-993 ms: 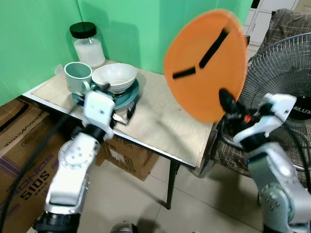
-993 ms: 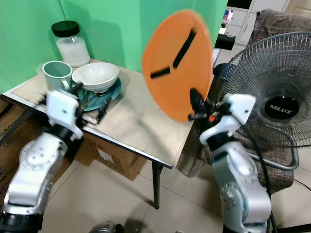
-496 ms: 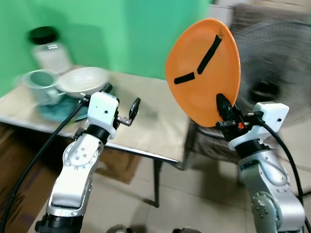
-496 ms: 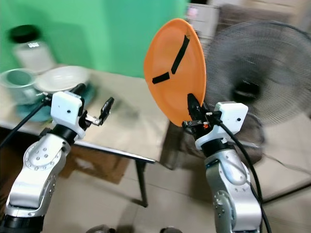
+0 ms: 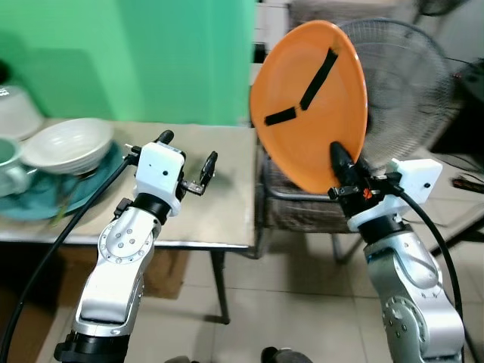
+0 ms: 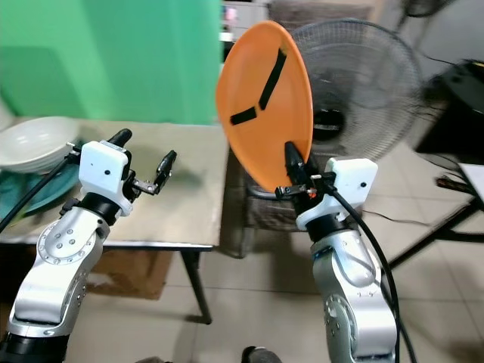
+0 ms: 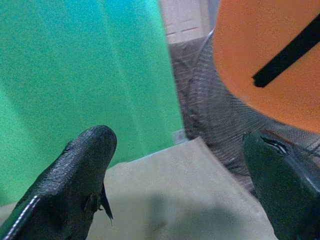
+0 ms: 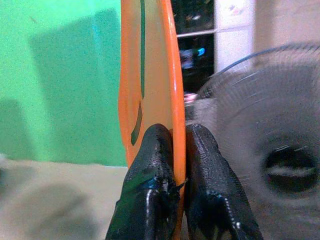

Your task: Setting the table

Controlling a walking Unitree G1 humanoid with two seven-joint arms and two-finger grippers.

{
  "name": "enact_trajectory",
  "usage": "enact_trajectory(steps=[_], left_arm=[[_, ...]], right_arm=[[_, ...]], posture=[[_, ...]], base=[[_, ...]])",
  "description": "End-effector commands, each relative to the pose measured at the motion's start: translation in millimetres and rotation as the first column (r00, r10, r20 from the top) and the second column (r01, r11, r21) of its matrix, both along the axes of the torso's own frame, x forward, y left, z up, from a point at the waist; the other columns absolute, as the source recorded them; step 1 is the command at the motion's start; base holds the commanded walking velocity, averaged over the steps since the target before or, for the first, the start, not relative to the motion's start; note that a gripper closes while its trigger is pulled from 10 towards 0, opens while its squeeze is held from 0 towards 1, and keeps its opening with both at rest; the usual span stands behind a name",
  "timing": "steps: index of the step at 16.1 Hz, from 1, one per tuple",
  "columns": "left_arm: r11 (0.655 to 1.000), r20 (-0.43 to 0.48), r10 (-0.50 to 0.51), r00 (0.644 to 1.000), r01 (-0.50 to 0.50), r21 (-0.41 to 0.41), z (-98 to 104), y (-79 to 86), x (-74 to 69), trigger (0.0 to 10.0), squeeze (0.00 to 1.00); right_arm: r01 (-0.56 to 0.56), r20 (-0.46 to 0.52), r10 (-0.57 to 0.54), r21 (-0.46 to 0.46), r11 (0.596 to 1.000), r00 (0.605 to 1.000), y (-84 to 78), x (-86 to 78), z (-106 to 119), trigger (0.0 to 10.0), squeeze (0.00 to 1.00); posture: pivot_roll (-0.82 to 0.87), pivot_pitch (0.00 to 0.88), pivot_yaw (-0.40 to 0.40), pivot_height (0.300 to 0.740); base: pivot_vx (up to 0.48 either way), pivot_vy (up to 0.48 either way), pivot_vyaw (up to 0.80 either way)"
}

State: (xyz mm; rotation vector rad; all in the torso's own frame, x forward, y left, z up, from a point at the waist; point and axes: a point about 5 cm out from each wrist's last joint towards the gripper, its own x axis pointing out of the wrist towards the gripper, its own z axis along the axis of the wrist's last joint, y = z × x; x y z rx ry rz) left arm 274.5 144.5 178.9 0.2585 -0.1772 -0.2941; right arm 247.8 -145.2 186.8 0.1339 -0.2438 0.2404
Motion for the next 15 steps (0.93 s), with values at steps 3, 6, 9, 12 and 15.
enact_trajectory(steps=[3, 6, 9, 12, 15], left_arm=[[1.000, 0.002, 0.015, 1.000, -0.015, 0.008, 0.4, 1.9, -2.5, 10.0, 0.00], [1.000, 0.004, 0.026, 1.000, -0.026, 0.005, 1.4, 5.2, -2.6, 10.0, 0.00], [1.000, -0.001, 0.020, 1.000, -0.020, -0.022, 1.4, 5.2, -4.1, 10.0, 0.00], [0.997, -0.025, 0.033, 0.999, -0.034, -0.072, 2.4, 6.4, -4.4, 10.0, 0.00], [0.997, -0.055, 0.018, 0.998, -0.022, -0.073, 0.0, 4.2, -6.1, 10.0, 0.00]], right_arm=[[0.010, 0.043, -0.012, 0.025, 1.000, 0.999, -2.6, 0.4, 7.4, 10.0, 0.00], [0.011, 0.007, -0.012, 0.092, 0.996, 1.000, -2.6, 1.0, 4.7, 10.0, 0.00], [0.030, 0.005, -0.031, 0.042, 0.999, 1.000, -3.9, 3.1, 2.7, 10.0, 0.00], [0.002, 0.019, -0.002, 0.029, 1.000, 1.000, -0.9, 3.2, 2.8, 10.0, 0.00], [-0.016, 0.007, 0.016, 0.064, 0.998, 1.000, -0.1, 1.3, 2.0, 10.0, 0.00]], posture=[[0.07, 0.000, -0.037, 0.740], [0.07, 0.000, -0.040, 0.740], [0.07, 0.000, -0.041, 0.740], [0.07, 0.000, -0.041, 0.740], [0.06, 0.000, -0.043, 0.740]], base=[[0.000, 0.000, -0.80], [0.000, 0.000, -0.80], [0.000, 0.000, -0.80], [0.000, 0.000, -0.80], [0.000, 0.000, -0.80]])
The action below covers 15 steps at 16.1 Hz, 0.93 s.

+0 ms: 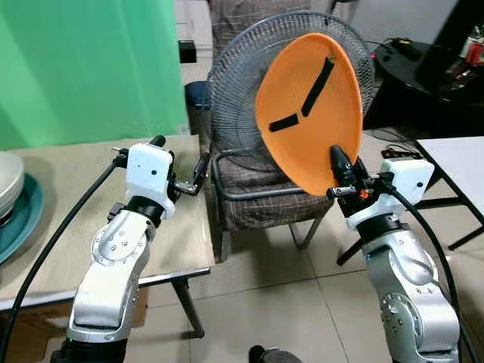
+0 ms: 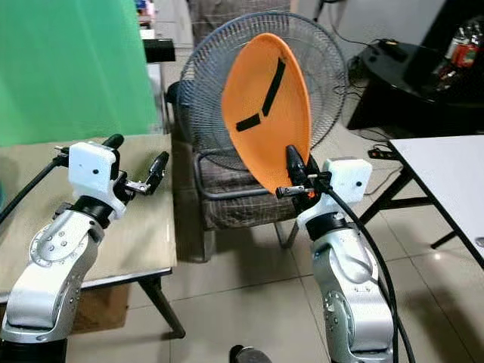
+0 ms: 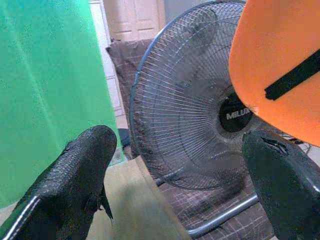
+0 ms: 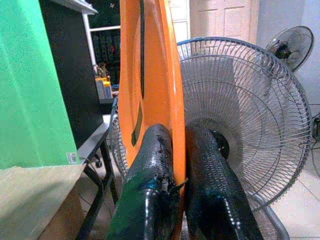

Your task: Setting the table

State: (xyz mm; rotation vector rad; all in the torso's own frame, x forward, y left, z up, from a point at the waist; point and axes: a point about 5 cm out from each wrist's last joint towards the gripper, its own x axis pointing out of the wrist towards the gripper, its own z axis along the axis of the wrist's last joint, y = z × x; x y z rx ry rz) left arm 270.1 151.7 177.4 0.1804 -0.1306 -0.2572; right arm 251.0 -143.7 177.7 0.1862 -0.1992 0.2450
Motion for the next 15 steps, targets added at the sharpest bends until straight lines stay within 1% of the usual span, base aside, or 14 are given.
enact_trajectory(steps=[1, 2, 5, 8, 9, 10, 11, 12, 15], left_arm=[[1.000, 0.006, -0.009, 1.000, 0.009, 0.003, 1.5, -3.5, -1.4, 10.0, 0.00], [1.000, 0.017, 0.002, 1.000, -0.002, 0.001, 2.4, -4.0, -0.7, 10.0, 0.00], [0.999, 0.025, 0.028, 0.999, -0.029, 0.028, 2.4, -0.8, 0.4, 10.0, 0.00], [0.999, 0.029, 0.022, 0.999, -0.024, 0.040, 2.1, -2.5, -1.7, 10.0, 0.00], [0.999, 0.029, 0.019, 0.999, -0.020, 0.043, 1.5, -3.4, -2.6, 10.0, 0.00], [0.999, 0.031, 0.018, 0.999, -0.019, 0.044, 1.8, -3.7, -2.6, 10.0, 0.00], [0.999, 0.034, 0.020, 0.999, -0.022, 0.044, 2.2, -3.6, -2.4, 10.0, 0.00], [0.999, 0.037, 0.022, 0.999, -0.024, 0.043, 2.6, -3.4, -2.5, 10.0, 0.00], [0.999, 0.046, 0.029, 0.999, -0.031, 0.042, 4.2, -2.5, -2.3, 10.0, 0.00]], right_arm=[[-0.003, 0.056, 0.002, 0.023, 1.000, 0.998, -1.8, -1.8, 11.4, 10.0, 0.00], [0.003, 0.058, -0.004, 0.021, 1.000, 0.998, -2.6, -1.5, 11.6, 10.0, 0.00], [0.026, 0.057, -0.026, 0.002, 1.000, 0.998, -4.8, -1.1, 9.5, 10.0, 0.00], [0.031, 0.048, -0.030, -0.002, 1.000, 0.998, -6.0, -1.8, 6.6, 10.0, 0.00], [0.024, 0.045, -0.024, 0.003, 1.000, 0.999, -5.9, -2.7, 5.5, 0.0, 0.00], [0.022, 0.044, -0.022, 0.007, 1.000, 0.999, -5.6, -3.0, 5.3, 0.0, 0.00], [0.023, 0.039, -0.023, 0.000, 1.000, 0.999, -5.6, -3.0, 4.5, 3.9, 0.00], [0.022, 0.035, -0.022, -0.002, 1.000, 0.999, -5.4, -2.9, 3.8, 10.0, 0.00], [0.029, 0.030, -0.029, -0.011, 1.000, 0.999, -5.2, -2.2, 1.4, 10.0, 0.00]], posture=[[0.07, 0.000, -0.043, 0.740], [0.06, 0.000, -0.045, 0.740], [0.06, 0.000, -0.045, 0.740], [0.06, 0.000, -0.046, 0.740], [0.06, 0.000, -0.045, 0.740], [0.06, 0.000, -0.047, 0.740], [0.06, 0.000, -0.047, 0.740], [0.07, 0.000, -0.048, 0.740], [0.07, 0.000, -0.044, 0.740]], base=[[0.000, 0.000, -0.80], [0.000, 0.000, -0.80], [0.000, 0.000, -0.80], [0.000, 0.000, -0.80], [0.000, 0.000, -0.80], [0.000, 0.000, -0.80], [0.000, 0.000, -0.80], [0.000, 0.000, -0.80], [0.000, 0.000, -0.80]])
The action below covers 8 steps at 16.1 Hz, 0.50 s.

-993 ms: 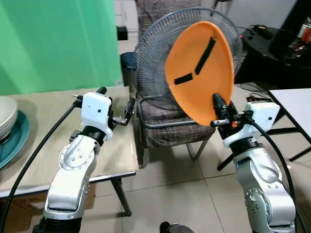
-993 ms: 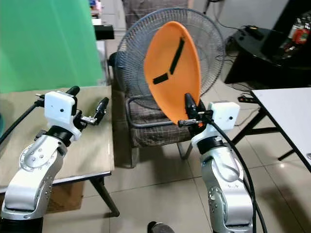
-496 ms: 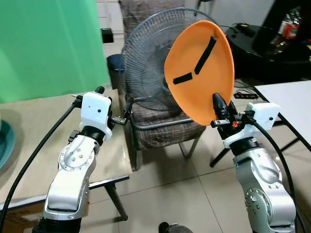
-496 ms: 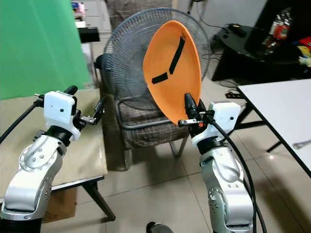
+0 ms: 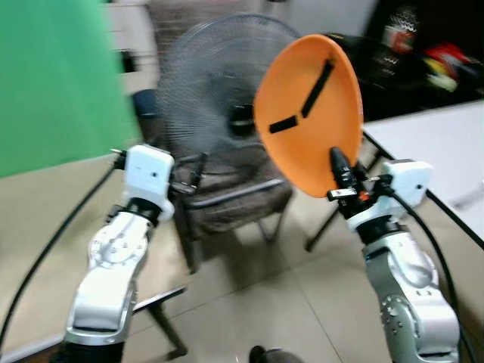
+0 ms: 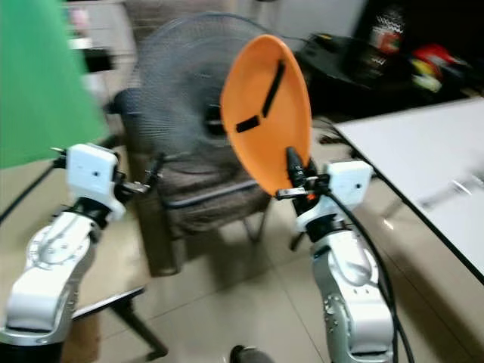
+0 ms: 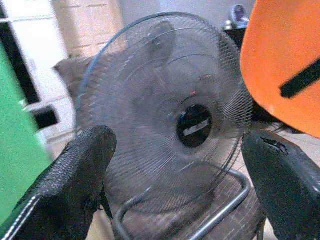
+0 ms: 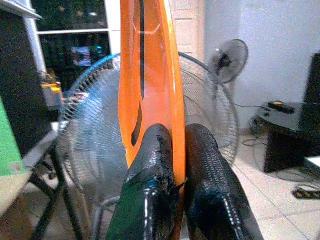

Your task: Setting the table

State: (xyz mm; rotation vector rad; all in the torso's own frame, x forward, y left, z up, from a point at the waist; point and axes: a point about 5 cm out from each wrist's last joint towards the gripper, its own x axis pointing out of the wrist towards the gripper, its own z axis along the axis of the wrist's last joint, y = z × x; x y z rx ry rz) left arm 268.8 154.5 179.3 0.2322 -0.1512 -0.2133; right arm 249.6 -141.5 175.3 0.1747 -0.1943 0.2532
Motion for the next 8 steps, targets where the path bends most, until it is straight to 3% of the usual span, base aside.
enact_trajectory(steps=[1, 8], left_arm=[[1.000, 0.018, -0.013, 1.000, 0.013, 0.001, 2.8, -5.0, -0.5, 10.0, 0.00], [0.999, 0.034, 0.002, 0.999, -0.001, -0.036, 5.9, -4.7, 3.7, 10.0, 0.00]], right_arm=[[0.041, 0.031, -0.041, 0.002, 0.999, 0.999, -7.6, -0.7, 3.0, 10.0, 0.00], [0.089, -0.001, -0.089, -0.019, 0.996, 0.996, -10.7, 0.3, -1.6, 10.0, 0.00]], posture=[[0.07, 0.000, -0.042, 0.740], [0.06, 0.000, -0.029, 0.740]], base=[[0.000, 0.000, -0.80], [0.000, 0.000, -0.80]])
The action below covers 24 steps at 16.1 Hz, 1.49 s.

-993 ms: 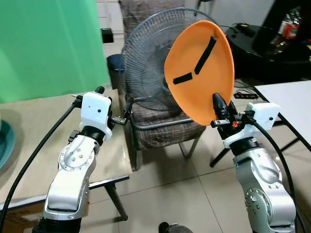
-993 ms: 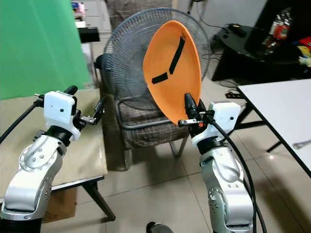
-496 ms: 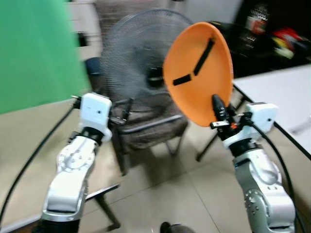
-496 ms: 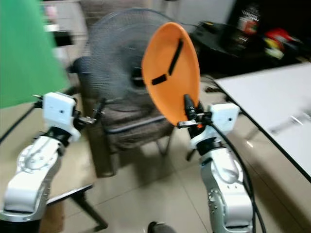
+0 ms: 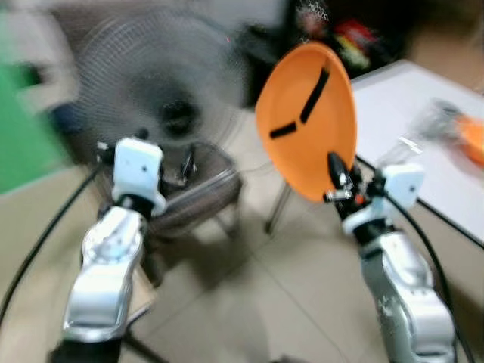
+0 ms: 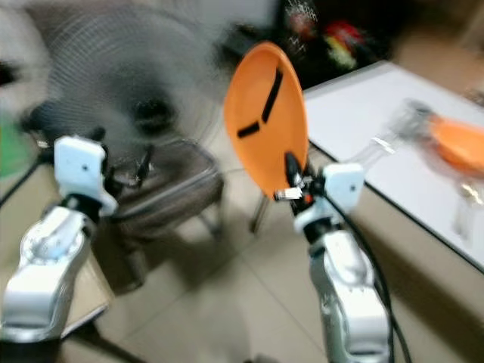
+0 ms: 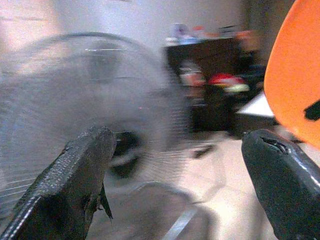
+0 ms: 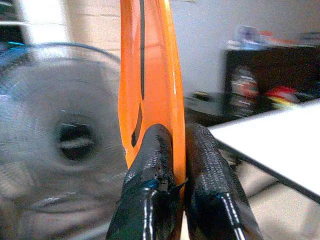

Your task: Setting the table

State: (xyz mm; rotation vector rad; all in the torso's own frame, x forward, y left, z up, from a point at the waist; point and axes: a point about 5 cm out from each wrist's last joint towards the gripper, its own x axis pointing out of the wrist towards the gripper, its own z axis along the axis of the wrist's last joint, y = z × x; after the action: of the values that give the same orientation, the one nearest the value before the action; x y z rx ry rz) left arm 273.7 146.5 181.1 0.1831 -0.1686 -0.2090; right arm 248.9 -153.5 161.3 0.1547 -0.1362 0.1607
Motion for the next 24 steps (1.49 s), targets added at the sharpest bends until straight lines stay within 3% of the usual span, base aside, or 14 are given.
enact_trajectory(steps=[1, 6, 11, 17, 24], left_arm=[[1.000, 0.017, 0.010, 1.000, -0.010, 0.012, 3.7, 4.7, -0.9, 10.0, 0.00], [1.000, 0.005, -0.006, 1.000, 0.006, 0.014, -0.9, 5.0, 1.2, 10.0, 0.00], [1.000, -0.002, -0.012, 1.000, 0.012, 0.009, -1.8, 6.3, 0.9, 10.0, 0.00], [1.000, -0.005, -0.020, 1.000, 0.020, 0.001, -2.4, 5.8, 2.0, 10.0, 0.00], [1.000, -0.004, -0.008, 1.000, 0.008, 0.000, -3.0, 8.6, 2.5, 10.0, 0.00]], right_arm=[[-0.002, 0.043, 0.002, 0.001, 1.000, 0.999, 2.1, 1.7, 10.3, 10.0, 0.00], [0.050, -0.045, -0.046, 0.075, 0.996, 0.998, -4.1, 6.6, 0.9, 10.0, 0.00], [0.030, -0.103, -0.018, 0.114, 0.993, 0.995, -1.2, 12.2, -4.6, 10.0, 0.00], [-0.017, -0.102, 0.030, 0.126, 0.992, 0.994, 0.3, 14.8, -1.7, 10.0, 0.00], [-0.063, -0.103, 0.076, 0.127, 0.990, 0.992, 4.4, 16.6, 0.3, 10.0, 0.00]], posture=[[0.06, 0.000, -0.028, 0.740], [0.05, 0.000, -0.026, 0.740], [0.06, 0.000, -0.030, 0.740], [0.05, 0.000, -0.033, 0.740], [0.05, 0.000, -0.039, 0.740]], base=[[0.000, 0.000, -0.80], [0.000, 0.000, -0.80], [0.113, 0.000, -0.62], [0.361, 0.000, 0.00], [0.378, 0.000, -0.57]])
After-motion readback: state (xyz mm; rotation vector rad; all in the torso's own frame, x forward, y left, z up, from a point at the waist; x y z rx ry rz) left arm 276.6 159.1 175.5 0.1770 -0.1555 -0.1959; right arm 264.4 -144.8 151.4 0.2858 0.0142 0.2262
